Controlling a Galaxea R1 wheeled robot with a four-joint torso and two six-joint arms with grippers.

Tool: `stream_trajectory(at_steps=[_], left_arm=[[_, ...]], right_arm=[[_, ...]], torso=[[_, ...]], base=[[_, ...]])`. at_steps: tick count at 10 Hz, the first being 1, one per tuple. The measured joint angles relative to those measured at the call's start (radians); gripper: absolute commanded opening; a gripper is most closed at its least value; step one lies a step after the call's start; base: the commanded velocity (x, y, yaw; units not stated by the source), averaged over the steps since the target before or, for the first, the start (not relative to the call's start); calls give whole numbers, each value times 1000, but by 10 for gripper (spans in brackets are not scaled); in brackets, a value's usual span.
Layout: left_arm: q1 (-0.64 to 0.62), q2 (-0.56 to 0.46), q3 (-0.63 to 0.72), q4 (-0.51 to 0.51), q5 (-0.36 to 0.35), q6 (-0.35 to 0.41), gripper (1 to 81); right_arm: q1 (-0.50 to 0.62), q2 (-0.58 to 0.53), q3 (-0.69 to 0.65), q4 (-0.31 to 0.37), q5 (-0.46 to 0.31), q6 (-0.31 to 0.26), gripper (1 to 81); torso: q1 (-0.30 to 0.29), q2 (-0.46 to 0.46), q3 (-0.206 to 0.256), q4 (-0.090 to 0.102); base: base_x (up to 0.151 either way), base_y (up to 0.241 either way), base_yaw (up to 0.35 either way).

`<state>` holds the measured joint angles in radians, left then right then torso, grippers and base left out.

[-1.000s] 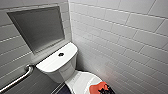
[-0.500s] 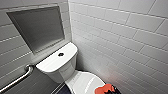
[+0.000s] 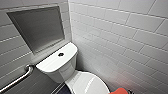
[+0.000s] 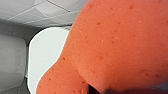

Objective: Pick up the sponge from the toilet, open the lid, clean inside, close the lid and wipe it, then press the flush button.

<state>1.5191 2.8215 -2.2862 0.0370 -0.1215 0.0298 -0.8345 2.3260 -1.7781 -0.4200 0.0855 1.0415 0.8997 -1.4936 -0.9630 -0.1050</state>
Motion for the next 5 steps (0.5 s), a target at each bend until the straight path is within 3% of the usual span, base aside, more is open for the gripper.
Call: stream_trajectory(at_steps=[3,5], left_arm=[[-62,-123,182,0,7,-1,811],[-127,-215,283,0,14,-5,811]], right_arm=[[-185,-95,100,-46,1,0,10],[-301,-105,69,-64,27,0,10]], torso=[[0,0,0,0],[0,0,0,0]], base=[[0,0,0],[0,0,0]])
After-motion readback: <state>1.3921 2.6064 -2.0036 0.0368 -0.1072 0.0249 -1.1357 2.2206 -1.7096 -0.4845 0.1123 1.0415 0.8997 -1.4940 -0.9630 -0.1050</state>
